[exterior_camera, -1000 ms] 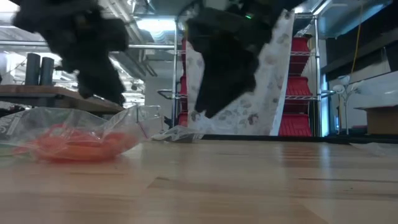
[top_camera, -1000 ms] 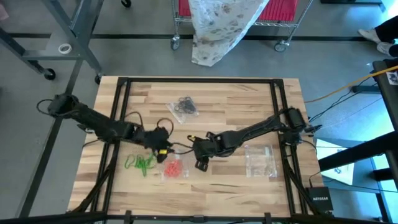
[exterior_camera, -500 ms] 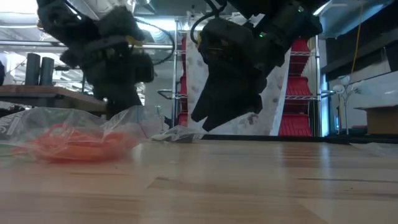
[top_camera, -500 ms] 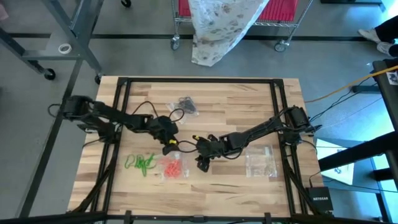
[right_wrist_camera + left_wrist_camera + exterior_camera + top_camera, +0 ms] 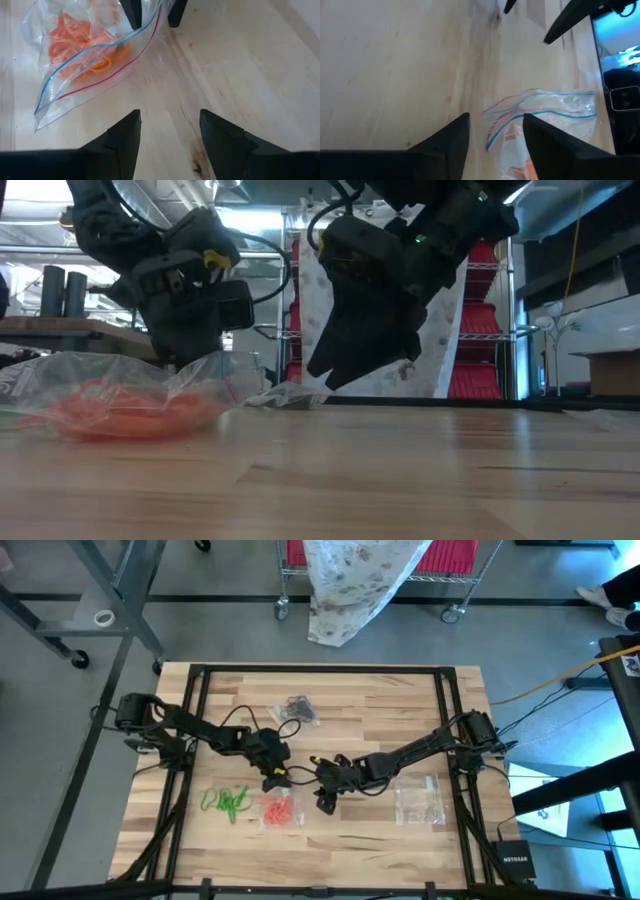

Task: Sort rubber bands
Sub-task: Close the transparent zip bag

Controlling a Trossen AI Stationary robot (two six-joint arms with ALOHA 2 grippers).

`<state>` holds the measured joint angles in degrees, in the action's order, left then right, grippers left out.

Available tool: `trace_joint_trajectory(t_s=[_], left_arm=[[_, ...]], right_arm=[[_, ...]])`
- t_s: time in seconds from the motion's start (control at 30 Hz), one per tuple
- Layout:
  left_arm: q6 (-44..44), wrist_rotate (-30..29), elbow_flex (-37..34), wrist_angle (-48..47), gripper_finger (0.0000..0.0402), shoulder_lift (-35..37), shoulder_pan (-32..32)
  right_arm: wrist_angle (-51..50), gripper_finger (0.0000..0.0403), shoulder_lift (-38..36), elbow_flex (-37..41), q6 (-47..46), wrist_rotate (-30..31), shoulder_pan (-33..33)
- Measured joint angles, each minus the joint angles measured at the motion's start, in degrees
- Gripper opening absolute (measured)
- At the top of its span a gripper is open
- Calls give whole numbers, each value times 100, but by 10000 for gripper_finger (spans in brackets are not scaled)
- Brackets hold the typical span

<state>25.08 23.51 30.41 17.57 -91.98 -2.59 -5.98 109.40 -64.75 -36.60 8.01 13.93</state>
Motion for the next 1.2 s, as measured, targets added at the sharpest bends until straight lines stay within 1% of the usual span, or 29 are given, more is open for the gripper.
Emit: trace_joint_trajectory(t_s=[0.07, 0.37, 0.4, 0.53, 0.6, 0.7, 0.77, 0.87, 0.97, 1.1, 1.2], left_arm=[[5, 27, 0, 56, 154, 0, 0], [-176, 219, 0, 111, 16, 2, 0], [-194, 229, 0, 109, 8, 0, 0], [-225, 236, 0, 94, 2, 32, 34], [-111, 236, 6, 72, 1, 198, 86], [19, 236, 28, 94, 1, 720, 259], [97, 197, 31, 84, 1, 1168, 423], [90, -90, 35, -78, 1, 1852, 720], [-35, -508, 34, -284, 1, 2370, 1009], [-111, -841, 33, -276, 0, 2717, 1296], [-145, -990, 33, -301, 0, 2796, 1443]], right_arm=[[-2, 195, 2, 0, 2, 2, 0], [-2, 195, 4, -1, 79, 6, 0], [-1, 195, 4, 0, 79, 6, 0], [114, 195, 4, 0, 97, -7, 0], [297, 195, -27, 0, 105, -131, 0], [458, 195, -220, -2, 105, -257, 51], [505, 195, -473, -2, 109, -203, 119], [648, 195, -883, -4, 57, -43, 262], [1170, 195, -1194, -11, -52, -49, 362], [2099, 195, -1307, -17, -49, -10, 498], [2178, 205, -1297, -16, -85, 21, 492]])
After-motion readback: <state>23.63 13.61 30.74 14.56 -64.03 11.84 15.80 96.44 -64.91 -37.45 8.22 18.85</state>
